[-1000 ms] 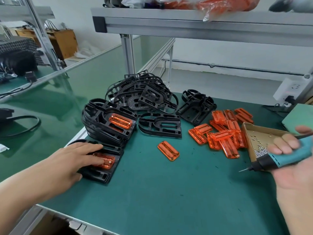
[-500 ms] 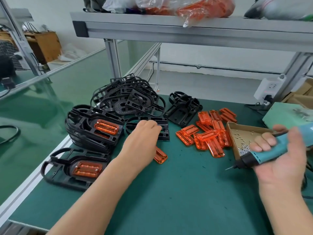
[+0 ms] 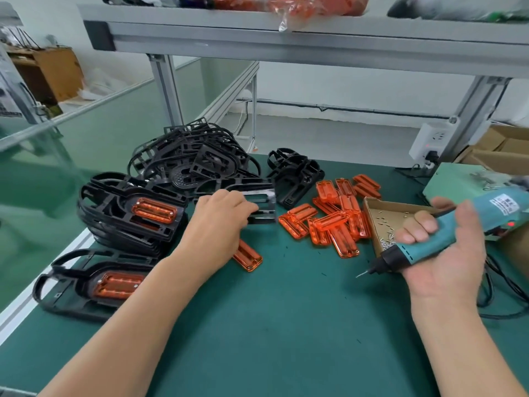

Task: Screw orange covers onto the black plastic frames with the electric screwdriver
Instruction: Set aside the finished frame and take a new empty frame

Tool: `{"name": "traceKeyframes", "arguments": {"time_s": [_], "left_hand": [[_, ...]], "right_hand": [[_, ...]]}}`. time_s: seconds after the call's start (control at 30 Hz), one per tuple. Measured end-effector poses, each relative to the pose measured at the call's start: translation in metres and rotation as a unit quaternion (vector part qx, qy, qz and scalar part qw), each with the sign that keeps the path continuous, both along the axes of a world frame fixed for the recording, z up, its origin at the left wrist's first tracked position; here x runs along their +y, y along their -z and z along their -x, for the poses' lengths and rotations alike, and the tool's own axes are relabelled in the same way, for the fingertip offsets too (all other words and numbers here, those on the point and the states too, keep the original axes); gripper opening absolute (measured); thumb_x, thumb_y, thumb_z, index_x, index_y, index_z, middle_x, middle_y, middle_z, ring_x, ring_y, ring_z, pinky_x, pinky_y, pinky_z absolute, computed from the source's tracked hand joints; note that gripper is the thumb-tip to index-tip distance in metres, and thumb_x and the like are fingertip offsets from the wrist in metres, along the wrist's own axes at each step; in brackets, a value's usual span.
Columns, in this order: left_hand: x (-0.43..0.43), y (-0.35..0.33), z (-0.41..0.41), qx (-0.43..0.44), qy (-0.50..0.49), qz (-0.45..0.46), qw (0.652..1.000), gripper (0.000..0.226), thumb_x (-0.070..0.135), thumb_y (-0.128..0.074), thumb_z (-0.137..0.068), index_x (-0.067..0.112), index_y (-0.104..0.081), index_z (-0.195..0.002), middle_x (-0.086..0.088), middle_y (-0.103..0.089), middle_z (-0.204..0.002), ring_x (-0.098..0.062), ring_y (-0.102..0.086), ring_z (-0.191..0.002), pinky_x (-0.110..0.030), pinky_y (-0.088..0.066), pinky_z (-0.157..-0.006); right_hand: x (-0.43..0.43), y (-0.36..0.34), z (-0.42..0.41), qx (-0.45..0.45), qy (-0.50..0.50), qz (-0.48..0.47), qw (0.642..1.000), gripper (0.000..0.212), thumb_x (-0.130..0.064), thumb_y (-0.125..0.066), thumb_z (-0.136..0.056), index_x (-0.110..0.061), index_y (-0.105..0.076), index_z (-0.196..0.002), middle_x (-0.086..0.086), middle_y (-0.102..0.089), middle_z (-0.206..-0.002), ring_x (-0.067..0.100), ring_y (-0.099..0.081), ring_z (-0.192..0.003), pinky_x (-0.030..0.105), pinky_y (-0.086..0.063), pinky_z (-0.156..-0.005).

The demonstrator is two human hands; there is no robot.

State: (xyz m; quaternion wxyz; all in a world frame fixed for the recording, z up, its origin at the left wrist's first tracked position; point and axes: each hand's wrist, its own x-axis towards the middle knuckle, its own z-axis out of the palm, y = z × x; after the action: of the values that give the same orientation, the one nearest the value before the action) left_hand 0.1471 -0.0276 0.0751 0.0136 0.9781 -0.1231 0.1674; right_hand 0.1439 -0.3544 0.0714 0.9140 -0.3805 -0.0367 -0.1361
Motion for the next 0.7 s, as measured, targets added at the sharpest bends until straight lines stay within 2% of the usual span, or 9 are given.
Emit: {"name": "traceKeyframes", "arguments": {"time_s": [0.1,0.27,0.37,0.43,0.5,0.53,0.57,0.63,0.7], "left_hand": [[-0.026,-0.016,0.039,-0.003,0.126,-0.007,0.992,0.026,0.023,-0.062,-0.099,0.028,-0.065,-0.124,0.005,-0.064,-0.112,-0.025,-0.058,-0.107,-0.047,-0.052,-0.087],[-0.066,0.0,0.099,0.098,0.289,-0.08,0.949,0.022,0.036,-0.066,-0.089,0.034,-0.064,-0.111,0.01,-0.062,-0.102,-0.019,-0.059,-0.095,-0.038,-0.05,-0.077],[-0.07,0.017,0.113,0.106,0.296,-0.097,0.944,0.034,0.047,-0.077,-0.074,0.041,-0.072,-0.107,0.016,-0.063,-0.093,-0.01,-0.06,-0.086,-0.027,-0.052,-0.071],[-0.067,0.013,0.114,0.12,0.304,-0.005,0.945,0.03,0.045,-0.07,-0.088,0.04,-0.07,-0.117,0.016,-0.064,-0.103,-0.01,-0.059,-0.095,-0.03,-0.054,-0.081],[-0.053,0.008,0.105,0.138,0.332,0.147,0.921,0.027,0.028,-0.058,-0.104,0.032,-0.065,-0.13,0.011,-0.064,-0.118,-0.013,-0.057,-0.11,-0.033,-0.051,-0.098],[-0.043,0.005,0.095,0.123,0.309,0.187,0.924,0.032,0.017,-0.055,-0.105,0.029,-0.063,-0.134,0.008,-0.063,-0.124,-0.015,-0.057,-0.117,-0.033,-0.047,-0.105],[-0.032,0.0,0.084,0.105,0.26,0.186,0.942,0.041,0.008,-0.054,-0.104,0.028,-0.061,-0.139,0.006,-0.062,-0.132,-0.017,-0.054,-0.125,-0.032,-0.043,-0.112],[-0.008,-0.006,0.058,0.096,0.138,0.105,0.98,0.051,0.006,-0.05,-0.105,0.026,-0.051,-0.152,0.005,-0.049,-0.154,-0.018,-0.04,-0.143,-0.031,-0.029,-0.124],[0.01,-0.002,0.038,0.143,0.065,0.036,0.987,0.05,0.013,-0.046,-0.109,0.025,-0.044,-0.158,0.007,-0.034,-0.167,-0.017,-0.027,-0.153,-0.03,-0.019,-0.127]], "right_hand": [[-0.005,0.0,-0.001,0.002,0.015,-0.011,1.0,0.024,-0.047,-0.057,-0.104,-0.024,-0.062,-0.098,-0.007,-0.038,-0.073,0.009,-0.035,-0.062,0.022,-0.037,-0.06],[-0.019,-0.001,-0.004,-0.001,0.034,-0.019,0.999,0.025,-0.047,-0.056,-0.105,-0.025,-0.062,-0.098,-0.008,-0.038,-0.074,0.008,-0.034,-0.063,0.021,-0.036,-0.061],[-0.024,0.0,-0.004,-0.002,0.035,-0.033,0.999,0.024,-0.047,-0.058,-0.103,-0.024,-0.063,-0.097,-0.009,-0.039,-0.073,0.008,-0.036,-0.062,0.021,-0.037,-0.061],[-0.024,0.0,-0.004,-0.003,0.037,-0.034,0.999,0.024,-0.047,-0.058,-0.103,-0.024,-0.063,-0.098,-0.009,-0.039,-0.073,0.008,-0.036,-0.062,0.021,-0.036,-0.061],[-0.023,0.0,-0.004,-0.001,0.038,-0.034,0.999,0.024,-0.047,-0.058,-0.103,-0.024,-0.062,-0.099,-0.008,-0.038,-0.074,0.008,-0.035,-0.062,0.021,-0.036,-0.061],[-0.023,0.0,-0.004,-0.001,0.039,-0.034,0.999,0.024,-0.047,-0.058,-0.103,-0.024,-0.062,-0.099,-0.008,-0.038,-0.075,0.009,-0.035,-0.063,0.021,-0.035,-0.062],[-0.022,0.0,-0.004,0.0,0.039,-0.034,0.999,0.024,-0.047,-0.059,-0.103,-0.023,-0.062,-0.099,-0.008,-0.038,-0.075,0.009,-0.035,-0.063,0.021,-0.035,-0.062],[-0.02,-0.001,-0.003,0.001,0.034,-0.032,0.999,0.024,-0.047,-0.058,-0.103,-0.023,-0.063,-0.097,-0.008,-0.039,-0.073,0.009,-0.035,-0.062,0.021,-0.036,-0.06],[-0.019,-0.001,-0.003,0.0,0.025,-0.031,0.999,0.025,-0.046,-0.057,-0.104,-0.023,-0.063,-0.097,-0.008,-0.039,-0.072,0.008,-0.036,-0.06,0.021,-0.037,-0.059]]}}
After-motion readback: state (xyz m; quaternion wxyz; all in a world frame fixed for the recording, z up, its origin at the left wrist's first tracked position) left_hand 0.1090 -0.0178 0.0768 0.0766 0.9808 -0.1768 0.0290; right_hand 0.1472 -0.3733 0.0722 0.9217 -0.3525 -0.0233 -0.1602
